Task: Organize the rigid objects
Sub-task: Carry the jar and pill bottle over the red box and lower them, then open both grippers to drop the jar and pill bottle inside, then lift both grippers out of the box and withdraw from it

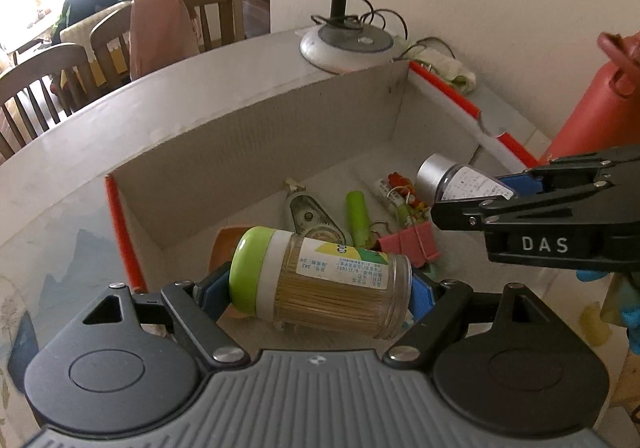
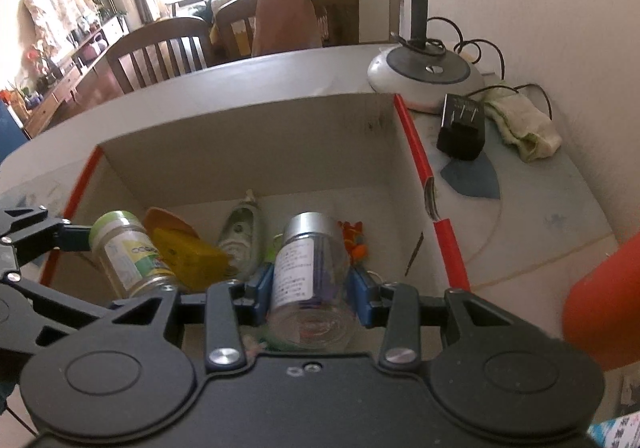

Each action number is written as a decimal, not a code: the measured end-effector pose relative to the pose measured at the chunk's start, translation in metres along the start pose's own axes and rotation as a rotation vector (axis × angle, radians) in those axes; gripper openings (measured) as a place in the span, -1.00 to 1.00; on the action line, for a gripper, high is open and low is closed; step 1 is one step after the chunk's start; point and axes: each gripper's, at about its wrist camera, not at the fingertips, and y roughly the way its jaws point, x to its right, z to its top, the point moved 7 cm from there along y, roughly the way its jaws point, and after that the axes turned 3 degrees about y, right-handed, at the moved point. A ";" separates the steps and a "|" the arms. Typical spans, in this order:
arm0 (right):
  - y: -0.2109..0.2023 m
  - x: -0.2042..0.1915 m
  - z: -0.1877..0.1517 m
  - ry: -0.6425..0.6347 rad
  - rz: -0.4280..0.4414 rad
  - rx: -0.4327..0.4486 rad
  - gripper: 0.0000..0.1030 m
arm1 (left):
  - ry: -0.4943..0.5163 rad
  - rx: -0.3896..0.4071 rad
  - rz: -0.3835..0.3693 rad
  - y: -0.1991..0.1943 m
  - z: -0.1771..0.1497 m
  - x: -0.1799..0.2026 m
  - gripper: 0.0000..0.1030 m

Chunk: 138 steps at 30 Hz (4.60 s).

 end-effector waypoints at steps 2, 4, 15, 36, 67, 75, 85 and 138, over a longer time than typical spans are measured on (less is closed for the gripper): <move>0.007 0.002 0.000 -0.008 -0.008 -0.010 -0.23 | 0.007 -0.012 0.007 0.005 -0.001 0.000 0.65; 0.011 0.003 -0.001 -0.015 -0.012 -0.019 -0.23 | 0.005 -0.024 0.005 0.010 -0.001 0.001 0.65; 0.015 0.003 -0.007 -0.040 -0.019 -0.029 -0.22 | 0.033 -0.116 -0.006 0.026 -0.008 0.007 0.66; -0.008 -0.001 -0.011 -0.032 0.032 0.003 0.05 | 0.084 -0.185 0.026 0.028 -0.013 0.011 0.66; -0.080 -0.026 -0.020 -0.054 0.095 0.129 0.33 | -0.008 -0.009 0.070 -0.054 -0.022 0.017 0.70; -0.107 -0.042 -0.030 -0.048 0.109 0.182 0.53 | -0.014 0.067 0.064 -0.090 -0.032 0.011 0.70; -0.140 -0.064 -0.041 -0.028 0.142 0.259 0.77 | -0.040 0.135 0.048 -0.127 -0.044 0.002 0.70; -0.198 -0.099 -0.089 0.048 0.123 0.364 0.99 | -0.014 0.297 -0.046 -0.201 -0.076 0.000 0.98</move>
